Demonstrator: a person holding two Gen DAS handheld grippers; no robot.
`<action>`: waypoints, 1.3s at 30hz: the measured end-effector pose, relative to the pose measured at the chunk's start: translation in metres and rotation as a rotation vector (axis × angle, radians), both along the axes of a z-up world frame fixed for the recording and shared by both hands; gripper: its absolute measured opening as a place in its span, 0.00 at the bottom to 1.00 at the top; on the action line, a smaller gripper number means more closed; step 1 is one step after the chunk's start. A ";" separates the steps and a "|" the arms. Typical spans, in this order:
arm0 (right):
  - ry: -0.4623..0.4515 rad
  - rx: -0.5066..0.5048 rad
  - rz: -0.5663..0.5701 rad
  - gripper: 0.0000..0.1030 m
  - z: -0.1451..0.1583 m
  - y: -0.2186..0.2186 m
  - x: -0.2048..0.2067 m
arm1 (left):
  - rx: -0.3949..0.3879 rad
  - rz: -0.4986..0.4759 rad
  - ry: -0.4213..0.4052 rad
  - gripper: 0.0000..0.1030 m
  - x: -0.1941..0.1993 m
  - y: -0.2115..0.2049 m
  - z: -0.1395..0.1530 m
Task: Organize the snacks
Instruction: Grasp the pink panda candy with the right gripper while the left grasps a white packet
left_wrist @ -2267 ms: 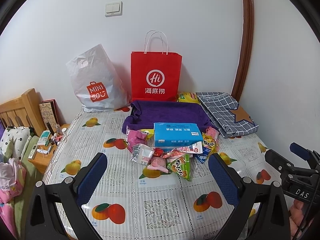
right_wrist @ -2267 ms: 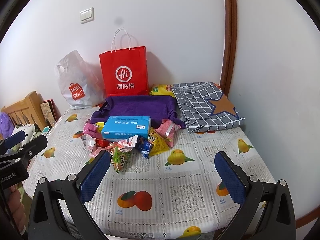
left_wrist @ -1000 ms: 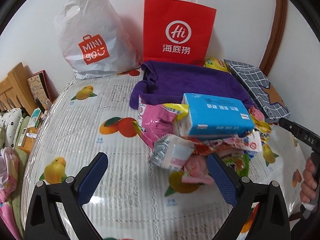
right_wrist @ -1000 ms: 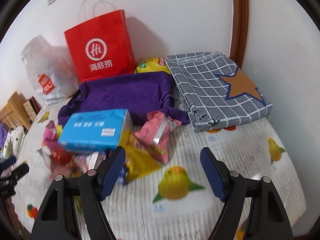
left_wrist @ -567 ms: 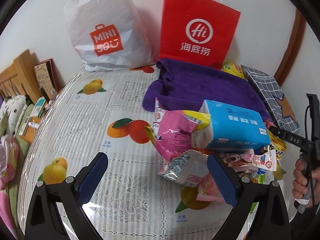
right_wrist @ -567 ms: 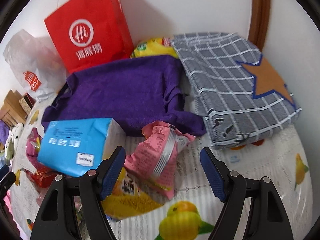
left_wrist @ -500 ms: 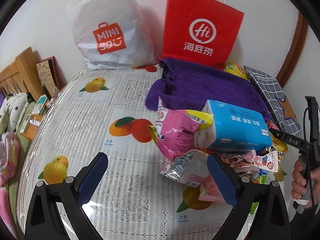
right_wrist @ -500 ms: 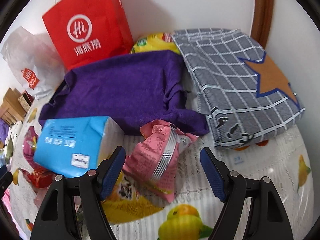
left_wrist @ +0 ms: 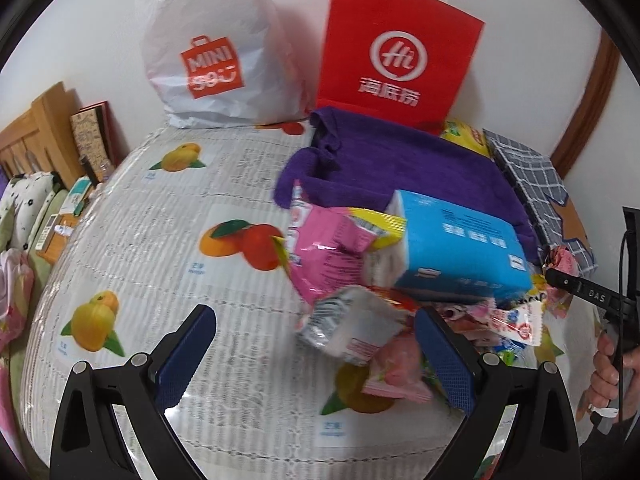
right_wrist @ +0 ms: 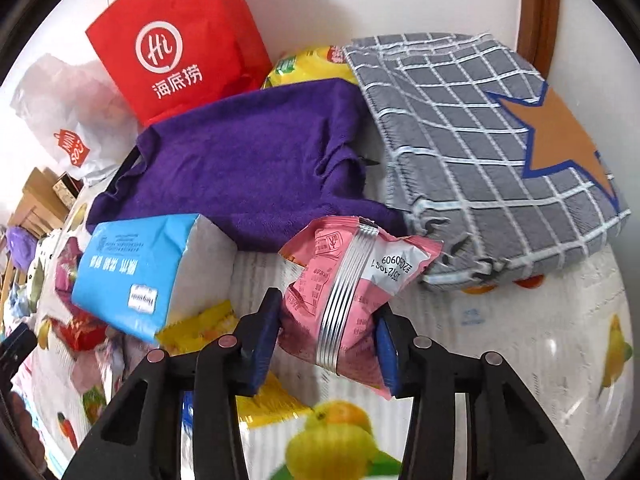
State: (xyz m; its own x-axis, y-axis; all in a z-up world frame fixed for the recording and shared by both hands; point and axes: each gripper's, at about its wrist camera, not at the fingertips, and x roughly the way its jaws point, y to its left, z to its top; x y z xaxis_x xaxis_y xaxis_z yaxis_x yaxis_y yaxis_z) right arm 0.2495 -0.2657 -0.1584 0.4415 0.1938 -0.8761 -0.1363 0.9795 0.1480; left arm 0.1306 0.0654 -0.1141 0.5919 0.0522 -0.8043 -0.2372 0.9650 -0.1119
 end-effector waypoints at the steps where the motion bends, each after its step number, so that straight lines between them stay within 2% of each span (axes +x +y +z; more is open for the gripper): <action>1: -0.005 -0.002 0.002 0.42 0.003 -0.005 -0.005 | 0.000 -0.013 0.008 0.97 0.001 -0.003 -0.002; 7: -0.027 -0.042 0.035 0.42 0.015 -0.026 -0.041 | 0.025 -0.039 0.065 0.97 0.009 -0.013 -0.022; 12: 0.002 -0.055 0.071 0.42 0.008 -0.029 -0.063 | 0.062 -0.053 0.085 0.95 0.016 -0.017 -0.035; 16: 0.017 -0.054 0.127 0.43 0.000 -0.018 -0.072 | 0.044 -0.070 0.100 0.86 0.023 -0.015 -0.042; 19: 0.027 -0.064 0.150 0.43 -0.008 -0.010 -0.073 | 0.026 -0.102 0.108 0.63 0.025 -0.016 -0.046; 22: 0.019 -0.076 0.127 0.45 -0.009 -0.010 -0.074 | 0.052 -0.125 0.101 0.57 0.023 -0.019 -0.045; 25: 0.006 -0.051 0.092 0.57 -0.006 -0.016 -0.075 | 0.048 -0.131 0.096 0.52 0.019 -0.018 -0.042; 28: 0.003 -0.048 0.060 0.63 -0.006 -0.020 -0.073 | 0.030 -0.120 0.094 0.52 0.016 -0.013 -0.038; 33: 0.031 -0.046 0.009 0.65 -0.018 -0.021 -0.066 | 0.024 -0.096 0.080 0.51 0.007 -0.006 -0.030; 34: 0.030 -0.048 -0.002 0.64 -0.020 -0.022 -0.065 | 0.025 -0.092 0.077 0.51 0.004 -0.005 -0.028; 35: 0.029 -0.047 -0.010 0.58 -0.022 -0.022 -0.064 | 0.028 -0.090 0.073 0.50 0.002 -0.004 -0.025; 39: 0.005 -0.041 -0.020 0.55 -0.015 -0.023 -0.072 | 0.028 -0.085 0.062 0.50 -0.008 0.000 -0.016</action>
